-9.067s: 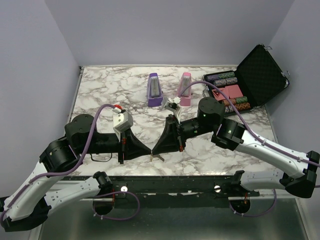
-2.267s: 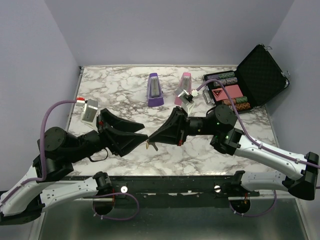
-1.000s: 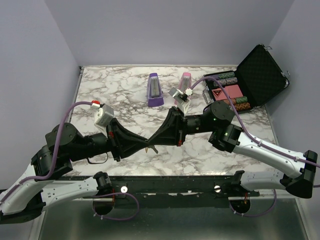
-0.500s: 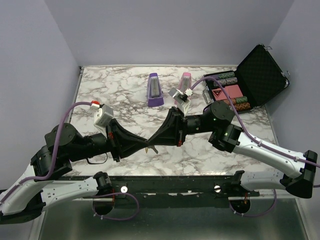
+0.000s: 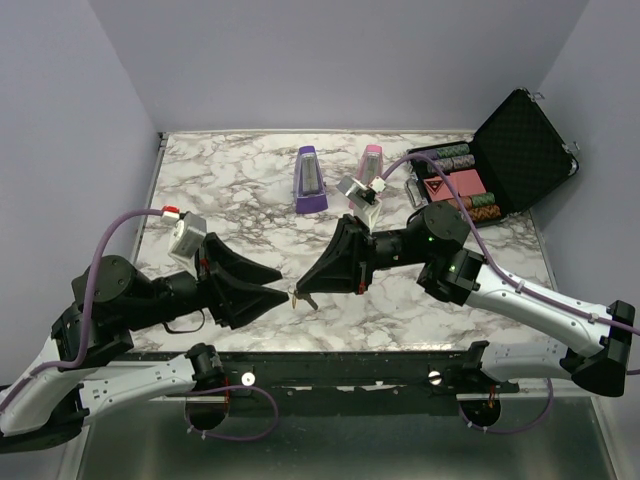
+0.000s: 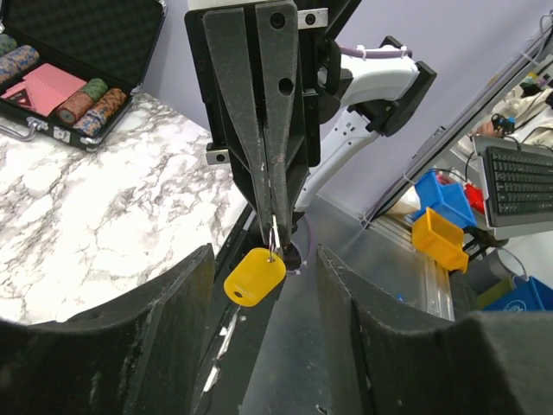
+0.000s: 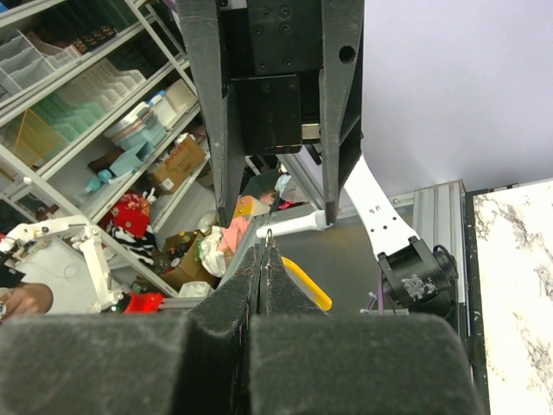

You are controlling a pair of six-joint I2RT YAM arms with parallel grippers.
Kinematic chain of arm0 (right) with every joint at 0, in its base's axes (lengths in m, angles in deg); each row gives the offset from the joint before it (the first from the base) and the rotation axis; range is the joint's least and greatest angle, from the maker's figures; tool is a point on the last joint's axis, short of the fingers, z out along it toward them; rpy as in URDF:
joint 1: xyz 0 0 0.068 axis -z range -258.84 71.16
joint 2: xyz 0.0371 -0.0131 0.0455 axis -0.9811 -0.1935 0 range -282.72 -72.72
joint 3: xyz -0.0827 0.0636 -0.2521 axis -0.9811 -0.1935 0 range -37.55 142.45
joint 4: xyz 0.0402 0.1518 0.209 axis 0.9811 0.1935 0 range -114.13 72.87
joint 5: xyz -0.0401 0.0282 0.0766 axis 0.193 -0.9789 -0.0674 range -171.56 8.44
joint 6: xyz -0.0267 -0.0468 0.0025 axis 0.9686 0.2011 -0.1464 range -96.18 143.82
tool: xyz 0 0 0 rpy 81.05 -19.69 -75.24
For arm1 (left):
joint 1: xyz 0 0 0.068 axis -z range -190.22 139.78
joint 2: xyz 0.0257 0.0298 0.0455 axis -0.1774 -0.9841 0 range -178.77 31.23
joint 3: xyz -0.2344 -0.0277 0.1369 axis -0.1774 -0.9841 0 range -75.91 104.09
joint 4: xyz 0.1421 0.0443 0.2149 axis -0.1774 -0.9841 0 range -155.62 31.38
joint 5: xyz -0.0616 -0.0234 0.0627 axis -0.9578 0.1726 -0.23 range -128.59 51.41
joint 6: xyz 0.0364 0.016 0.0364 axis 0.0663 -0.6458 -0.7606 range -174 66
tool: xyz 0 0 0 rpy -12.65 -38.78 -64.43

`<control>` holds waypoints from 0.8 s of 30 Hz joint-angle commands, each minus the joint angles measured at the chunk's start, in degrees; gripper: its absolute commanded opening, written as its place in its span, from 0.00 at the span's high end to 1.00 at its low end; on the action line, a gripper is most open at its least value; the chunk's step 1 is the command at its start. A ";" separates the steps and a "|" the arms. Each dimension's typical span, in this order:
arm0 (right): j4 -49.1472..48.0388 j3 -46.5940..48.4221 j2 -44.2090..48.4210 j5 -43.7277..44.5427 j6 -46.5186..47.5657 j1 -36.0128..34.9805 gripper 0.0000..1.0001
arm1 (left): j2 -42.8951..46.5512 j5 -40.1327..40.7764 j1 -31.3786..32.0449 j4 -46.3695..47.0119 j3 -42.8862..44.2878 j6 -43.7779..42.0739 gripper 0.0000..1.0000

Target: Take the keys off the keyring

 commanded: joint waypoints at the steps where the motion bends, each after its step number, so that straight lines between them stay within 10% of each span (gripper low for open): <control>1: -1.86 1.86 0.36 -0.87 -0.26 -0.16 0.99 | 0.52 0.47 0.36 3.09 -1.44 1.84 0.45; 9: -1.77 2.13 0.18 -1.23 -0.52 -0.24 0.99 | -1.15 -0.76 0.36 3.61 -2.24 1.67 0.54; 19: -1.68 2.13 0.09 -1.31 -0.26 -0.24 0.99 | -1.94 -0.68 0.36 3.61 -1.97 1.32 0.97; 24: -1.68 2.48 -0.35 -1.05 -0.43 -0.15 0.99 | -2.03 -0.59 0.36 3.88 -2.24 1.40 1.00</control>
